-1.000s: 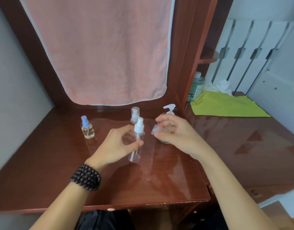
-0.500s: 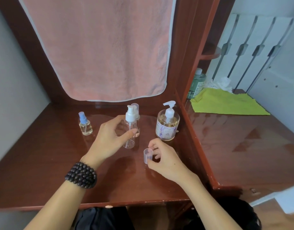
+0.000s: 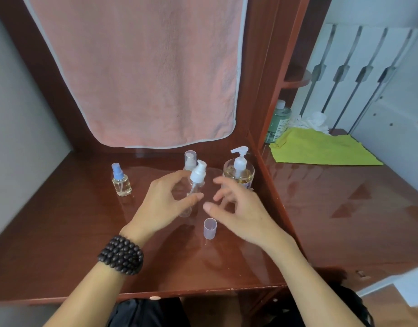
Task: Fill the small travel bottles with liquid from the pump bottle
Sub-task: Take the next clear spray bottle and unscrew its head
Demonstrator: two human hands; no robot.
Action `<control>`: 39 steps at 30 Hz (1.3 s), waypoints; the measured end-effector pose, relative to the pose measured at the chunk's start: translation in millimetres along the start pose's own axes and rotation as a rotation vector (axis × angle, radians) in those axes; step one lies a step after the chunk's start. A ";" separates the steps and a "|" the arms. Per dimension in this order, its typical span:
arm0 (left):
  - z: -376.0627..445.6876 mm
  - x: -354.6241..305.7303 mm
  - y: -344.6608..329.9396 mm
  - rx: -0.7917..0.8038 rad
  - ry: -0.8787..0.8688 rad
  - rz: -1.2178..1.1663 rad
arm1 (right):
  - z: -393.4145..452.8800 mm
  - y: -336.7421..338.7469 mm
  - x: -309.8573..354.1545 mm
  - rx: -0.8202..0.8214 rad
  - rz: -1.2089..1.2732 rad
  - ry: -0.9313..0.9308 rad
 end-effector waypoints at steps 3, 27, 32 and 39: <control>3.6 -7.9 -3.9 0.008 -0.074 0.058 | 17.3 19.7 26.0 -0.065 0.082 0.029; 26.4 -1.4 -17.1 0.238 -0.025 0.076 | 55.9 36.3 -1.4 0.082 -0.057 0.247; 25.4 0.0 -16.2 0.177 -0.026 0.133 | 52.2 38.4 -7.0 0.176 -0.037 0.207; 24.6 -8.1 -17.6 0.187 -0.027 0.142 | 52.5 31.4 -6.9 -0.005 -0.104 0.190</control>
Point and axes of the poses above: each hand's wrist, its own z-axis towards the middle knuckle, its own y-axis out of the back of the hand, x = y × z, the point moved 1 cm from there along z, towards the middle knuckle, and after that the axes turned 7 degrees about -y, right-handed, at the moved point
